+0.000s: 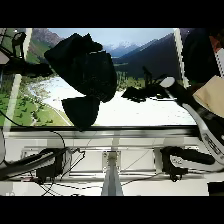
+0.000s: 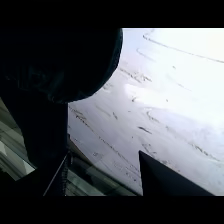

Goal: Fold the clothes and pants, and hang the long-sleeved shirts on hangers.

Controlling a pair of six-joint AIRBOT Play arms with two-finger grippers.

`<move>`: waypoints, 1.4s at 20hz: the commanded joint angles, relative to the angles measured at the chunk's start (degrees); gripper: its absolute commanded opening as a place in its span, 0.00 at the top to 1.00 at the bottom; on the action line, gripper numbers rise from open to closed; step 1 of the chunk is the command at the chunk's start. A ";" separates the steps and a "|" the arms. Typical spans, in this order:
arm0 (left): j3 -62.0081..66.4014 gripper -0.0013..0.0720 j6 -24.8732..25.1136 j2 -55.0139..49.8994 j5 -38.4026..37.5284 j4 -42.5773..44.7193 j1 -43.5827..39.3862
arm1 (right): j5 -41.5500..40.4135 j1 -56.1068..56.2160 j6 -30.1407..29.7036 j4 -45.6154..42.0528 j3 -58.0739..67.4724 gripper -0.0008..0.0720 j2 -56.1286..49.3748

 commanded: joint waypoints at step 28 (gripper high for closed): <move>-7.93 0.41 -0.35 5.44 -5.70 -6.71 -1.31 | 1.42 -13.00 6.47 -22.62 41.51 0.94 -2.21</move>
